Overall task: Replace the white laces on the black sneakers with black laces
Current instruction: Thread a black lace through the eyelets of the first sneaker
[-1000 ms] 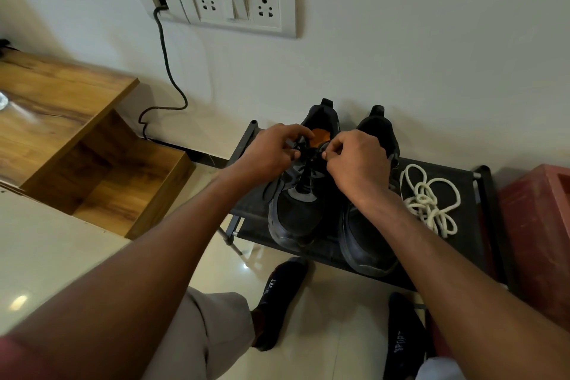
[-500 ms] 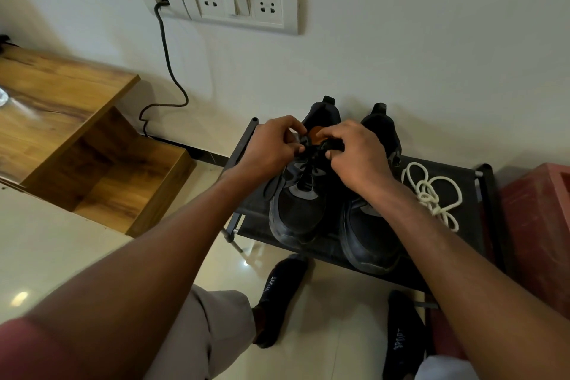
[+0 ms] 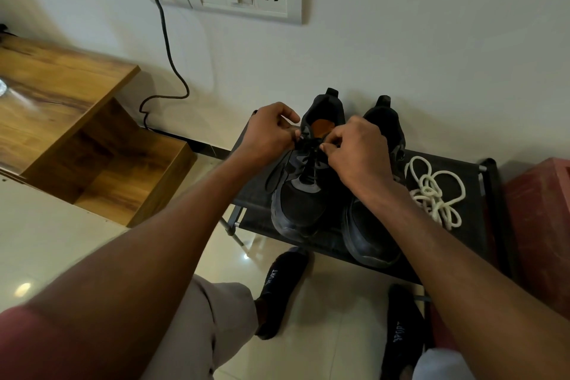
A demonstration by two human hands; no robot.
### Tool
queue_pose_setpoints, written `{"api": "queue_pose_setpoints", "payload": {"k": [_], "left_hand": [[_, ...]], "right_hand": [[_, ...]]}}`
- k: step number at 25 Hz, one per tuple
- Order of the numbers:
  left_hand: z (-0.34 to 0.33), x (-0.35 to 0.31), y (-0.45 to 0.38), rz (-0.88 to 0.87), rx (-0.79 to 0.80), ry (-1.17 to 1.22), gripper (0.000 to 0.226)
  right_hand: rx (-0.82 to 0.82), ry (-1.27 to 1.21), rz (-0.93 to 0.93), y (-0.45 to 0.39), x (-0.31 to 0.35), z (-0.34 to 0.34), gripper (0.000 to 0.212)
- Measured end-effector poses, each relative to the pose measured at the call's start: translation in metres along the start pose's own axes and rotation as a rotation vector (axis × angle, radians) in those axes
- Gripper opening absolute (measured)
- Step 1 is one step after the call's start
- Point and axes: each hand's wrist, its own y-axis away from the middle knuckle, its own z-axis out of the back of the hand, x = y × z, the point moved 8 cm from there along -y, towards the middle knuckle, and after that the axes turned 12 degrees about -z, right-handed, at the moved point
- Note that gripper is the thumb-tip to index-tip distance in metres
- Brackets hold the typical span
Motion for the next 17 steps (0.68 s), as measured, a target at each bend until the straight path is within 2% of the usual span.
{"api": "queue_pose_setpoints", "payload": {"k": [4, 9, 13, 17], "left_hand": [[0.0, -0.002, 0.001, -0.022, 0.04, -0.039, 0.019], [-0.007, -0.009, 0.0, -0.098, 0.106, -0.166, 0.012], [-0.009, -0.014, 0.0, -0.13, 0.111, -0.244, 0.009], [-0.007, -0.01, 0.0, -0.08, 0.093, -0.19, 0.011]], "right_hand": [[0.019, -0.003, -0.021, -0.001, 0.0, -0.002, 0.011], [0.121, -0.176, -0.156, -0.01, -0.015, -0.013, 0.019], [0.109, -0.174, -0.096, -0.011, -0.012, -0.008, 0.012], [0.082, -0.093, -0.033, -0.011, -0.008, -0.006, 0.007]]}}
